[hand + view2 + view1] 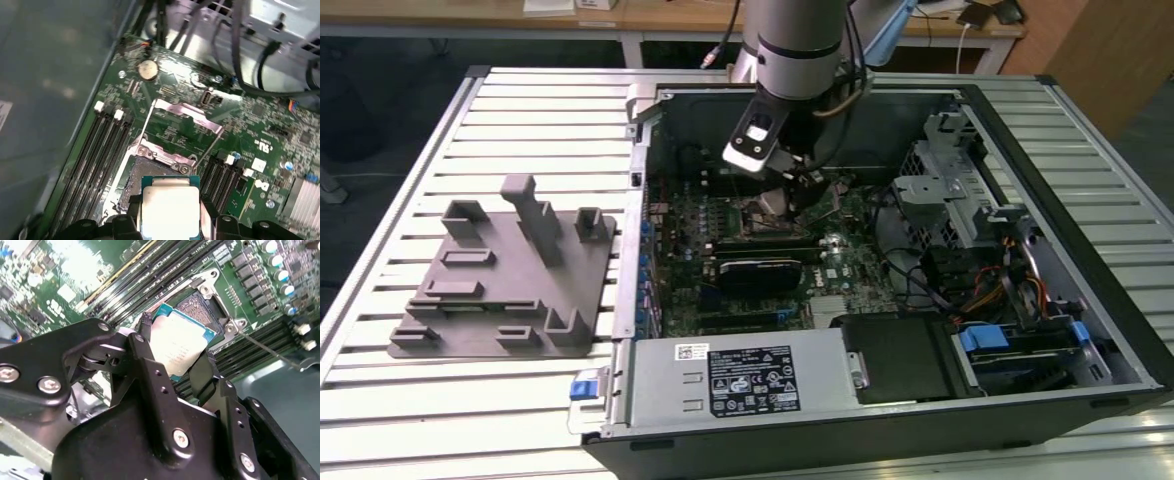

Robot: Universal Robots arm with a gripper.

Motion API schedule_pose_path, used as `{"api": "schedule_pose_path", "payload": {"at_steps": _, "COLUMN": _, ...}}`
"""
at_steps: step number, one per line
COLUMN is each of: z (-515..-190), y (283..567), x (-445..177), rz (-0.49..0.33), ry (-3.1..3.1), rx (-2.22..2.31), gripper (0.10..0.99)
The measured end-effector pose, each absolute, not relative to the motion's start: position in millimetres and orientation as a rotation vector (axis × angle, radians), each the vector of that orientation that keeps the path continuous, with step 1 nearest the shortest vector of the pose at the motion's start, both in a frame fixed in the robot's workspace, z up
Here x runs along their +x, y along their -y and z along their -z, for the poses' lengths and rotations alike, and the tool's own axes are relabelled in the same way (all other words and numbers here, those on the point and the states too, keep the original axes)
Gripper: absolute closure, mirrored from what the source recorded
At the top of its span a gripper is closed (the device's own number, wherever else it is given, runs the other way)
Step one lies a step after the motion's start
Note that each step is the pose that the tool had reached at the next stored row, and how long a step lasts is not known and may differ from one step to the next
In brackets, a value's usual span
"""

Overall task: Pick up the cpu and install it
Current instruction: 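Place the cpu into insertion slot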

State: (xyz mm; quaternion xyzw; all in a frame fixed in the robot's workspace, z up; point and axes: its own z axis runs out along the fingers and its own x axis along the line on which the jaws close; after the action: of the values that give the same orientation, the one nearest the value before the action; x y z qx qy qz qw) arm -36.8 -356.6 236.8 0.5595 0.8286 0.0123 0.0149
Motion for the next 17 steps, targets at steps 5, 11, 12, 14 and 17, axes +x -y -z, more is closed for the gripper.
{"api": "schedule_pose_path", "payload": {"at_steps": 5, "z": -236.2, "y": 356.6, "x": -36.8, "rz": -0.036, "ry": -2.497, "rx": 1.855, "gripper": 0.545}}
{"api": "schedule_pose_path", "payload": {"at_steps": 11, "z": -235.6, "y": 356.6, "x": -36.8, "rz": -0.033, "ry": -2.39, "rx": 1.989, "gripper": 0.545}}
{"api": "schedule_pose_path", "payload": {"at_steps": 12, "z": -235.4, "y": 356.6, "x": -36.8, "rz": -0.033, "ry": -2.372, "rx": 2.01, "gripper": 0.545}}
{"api": "schedule_pose_path", "payload": {"at_steps": 14, "z": -235.1, "y": 356.6, "x": -36.8, "rz": -0.032, "ry": -2.334, "rx": 2.053, "gripper": 0.545}}
{"api": "schedule_pose_path", "payload": {"at_steps": 17, "z": -234.5, "y": 356.6, "x": -36.8, "rz": -0.031, "ry": -2.279, "rx": 2.114, "gripper": 0.545}}
